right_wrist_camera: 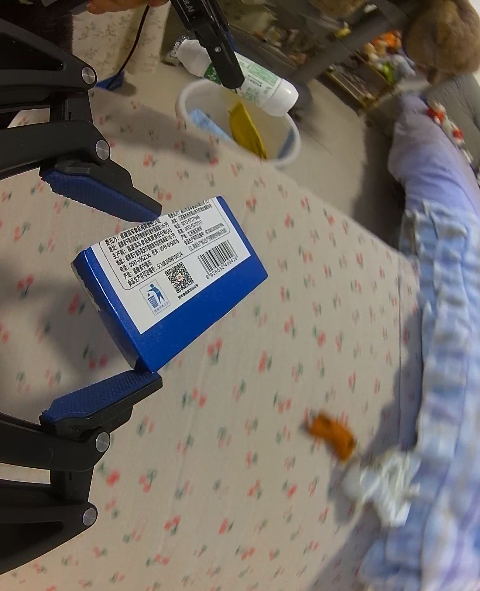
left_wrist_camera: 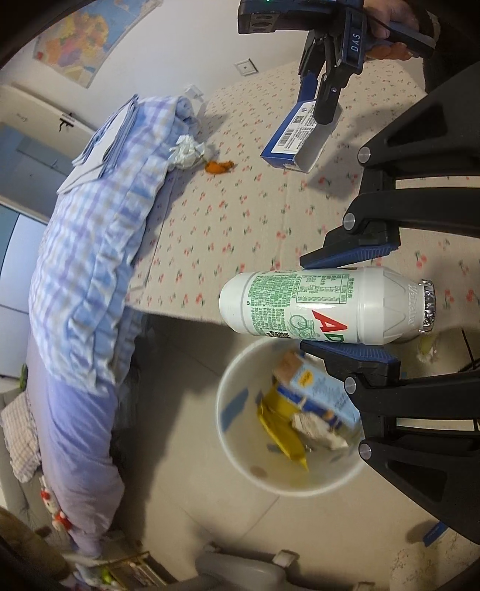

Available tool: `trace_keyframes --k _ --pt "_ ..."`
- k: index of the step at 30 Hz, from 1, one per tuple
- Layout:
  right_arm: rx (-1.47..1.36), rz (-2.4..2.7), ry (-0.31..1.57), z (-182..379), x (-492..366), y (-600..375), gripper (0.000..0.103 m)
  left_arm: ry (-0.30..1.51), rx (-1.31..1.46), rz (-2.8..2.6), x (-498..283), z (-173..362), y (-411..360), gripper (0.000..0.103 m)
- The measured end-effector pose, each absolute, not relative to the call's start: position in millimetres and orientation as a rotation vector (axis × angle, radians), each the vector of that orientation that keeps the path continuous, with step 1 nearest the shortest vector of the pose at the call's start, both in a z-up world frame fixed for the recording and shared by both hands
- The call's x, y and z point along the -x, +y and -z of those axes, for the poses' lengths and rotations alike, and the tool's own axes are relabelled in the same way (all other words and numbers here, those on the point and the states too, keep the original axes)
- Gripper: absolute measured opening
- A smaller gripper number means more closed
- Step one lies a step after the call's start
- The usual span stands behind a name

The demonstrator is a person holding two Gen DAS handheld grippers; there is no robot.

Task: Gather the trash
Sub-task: 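Carry the white bottle and blue box over the wastebasket with both tools, then open the left tool to drop the bottle while the right tool drops the blue box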

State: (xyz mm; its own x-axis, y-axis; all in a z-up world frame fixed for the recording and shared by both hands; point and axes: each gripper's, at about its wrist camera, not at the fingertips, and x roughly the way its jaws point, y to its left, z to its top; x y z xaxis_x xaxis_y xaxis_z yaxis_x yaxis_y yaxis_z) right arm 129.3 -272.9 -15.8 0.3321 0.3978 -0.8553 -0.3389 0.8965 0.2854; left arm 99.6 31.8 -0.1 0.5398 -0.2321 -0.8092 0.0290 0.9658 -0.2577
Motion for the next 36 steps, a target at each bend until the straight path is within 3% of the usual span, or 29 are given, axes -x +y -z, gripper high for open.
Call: trace_keyframes --k 10,11,12,14,15,36 --pt "0.002 -0.576 1.141 25.6 -132.7 -198.8 0.071 0.996 0.284 0.022 -104.9 11.4 94.5 0.041" --pt "0.002 -0.581 1.139 26.0 -133.0 -194.2 0.071 1.002 0.279 0.002 -107.1 12.0 98.3 0.046" --pt "0.001 -0.588 1.137 26.5 -133.4 -187.4 0.071 1.004 0.274 -0.019 -108.0 12.3 101.9 0.06" --pt "0.001 -0.596 1.132 27.6 -134.3 -178.1 0.071 0.995 0.271 -0.06 -106.8 11.7 109.0 0.077" --pt "0.001 -0.597 1.131 27.7 -134.8 -173.8 0.071 0.995 0.267 -0.083 -105.9 11.5 113.1 0.08" --pt "-0.036 -0.674 1.096 43.3 -152.4 -79.3 0.071 1.06 0.268 -0.253 -76.2 22.8 170.5 0.081"
